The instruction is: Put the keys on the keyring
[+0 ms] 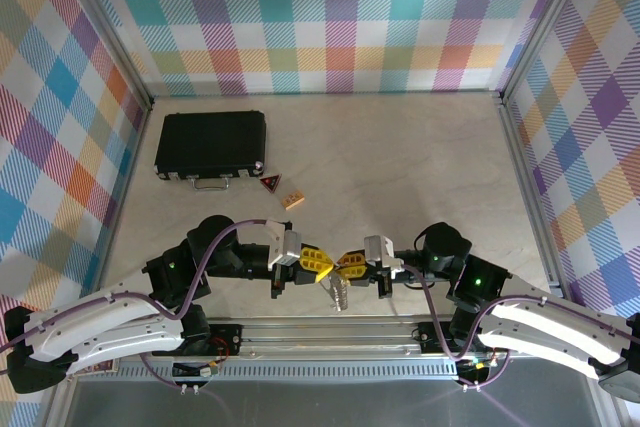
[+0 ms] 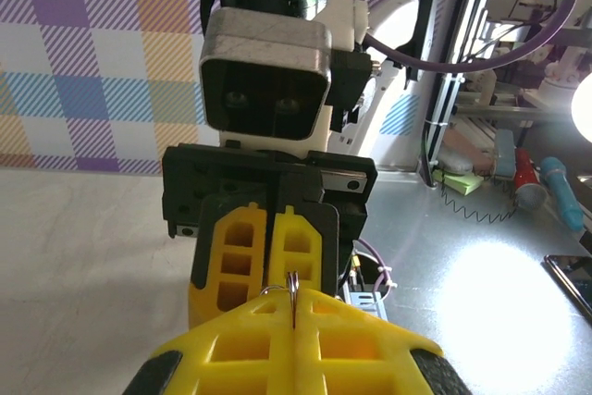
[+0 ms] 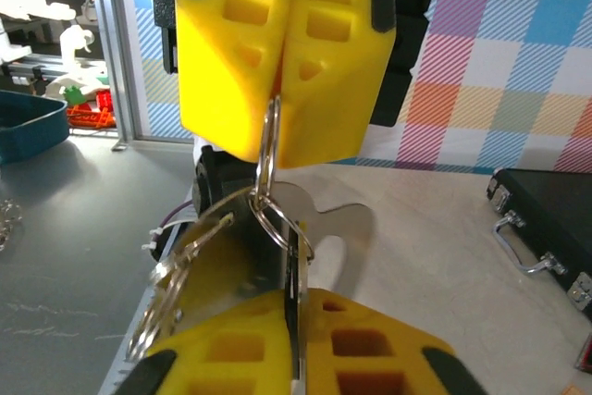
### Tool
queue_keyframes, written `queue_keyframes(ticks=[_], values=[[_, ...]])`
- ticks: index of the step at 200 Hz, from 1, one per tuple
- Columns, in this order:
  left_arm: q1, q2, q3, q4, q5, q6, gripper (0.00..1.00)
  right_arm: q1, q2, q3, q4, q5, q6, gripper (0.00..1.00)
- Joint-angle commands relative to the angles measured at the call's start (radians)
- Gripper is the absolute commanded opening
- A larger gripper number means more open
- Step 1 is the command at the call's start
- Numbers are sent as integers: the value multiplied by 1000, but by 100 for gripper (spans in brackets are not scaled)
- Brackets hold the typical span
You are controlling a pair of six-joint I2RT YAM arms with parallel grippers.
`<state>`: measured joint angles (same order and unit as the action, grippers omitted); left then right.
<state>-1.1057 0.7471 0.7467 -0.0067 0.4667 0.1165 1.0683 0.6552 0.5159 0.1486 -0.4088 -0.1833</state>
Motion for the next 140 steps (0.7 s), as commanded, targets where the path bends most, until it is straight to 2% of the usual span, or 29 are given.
queue_keyframes(ticks=[1, 79, 140], values=[[-2, -21, 29, -32, -35, 14, 0, 7, -20, -12, 49, 19, -4, 0], [-2, -11, 49, -190, -153, 87, 0, 7, -59, -27, 53, 46, -12, 0], [-2, 54, 59, -263, -154, 89, 0, 7, -60, -15, 23, 142, -17, 0]])
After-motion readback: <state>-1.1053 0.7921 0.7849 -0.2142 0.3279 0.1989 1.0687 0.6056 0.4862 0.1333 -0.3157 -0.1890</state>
